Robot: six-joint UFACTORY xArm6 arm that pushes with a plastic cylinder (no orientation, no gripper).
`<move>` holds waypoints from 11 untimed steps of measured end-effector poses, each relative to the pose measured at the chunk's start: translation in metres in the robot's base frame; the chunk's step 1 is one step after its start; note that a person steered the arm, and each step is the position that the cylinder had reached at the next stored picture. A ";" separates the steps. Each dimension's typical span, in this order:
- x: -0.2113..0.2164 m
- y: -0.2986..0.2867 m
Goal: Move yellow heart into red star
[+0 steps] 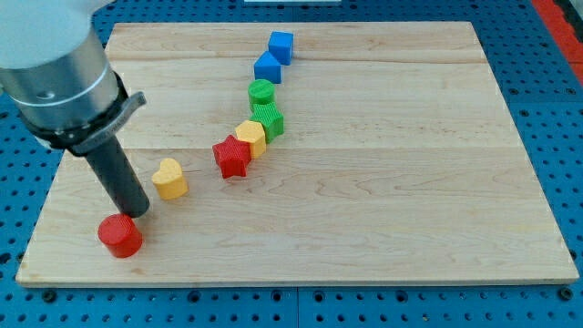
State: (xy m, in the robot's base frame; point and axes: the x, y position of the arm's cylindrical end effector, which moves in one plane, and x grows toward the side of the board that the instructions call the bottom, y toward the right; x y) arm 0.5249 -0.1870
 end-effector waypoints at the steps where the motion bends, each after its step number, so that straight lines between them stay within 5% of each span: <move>1: -0.025 -0.003; 6: -0.052 0.044; 9: -0.019 0.015; 11: -0.013 0.068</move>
State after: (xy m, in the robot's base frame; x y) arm 0.5119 -0.1193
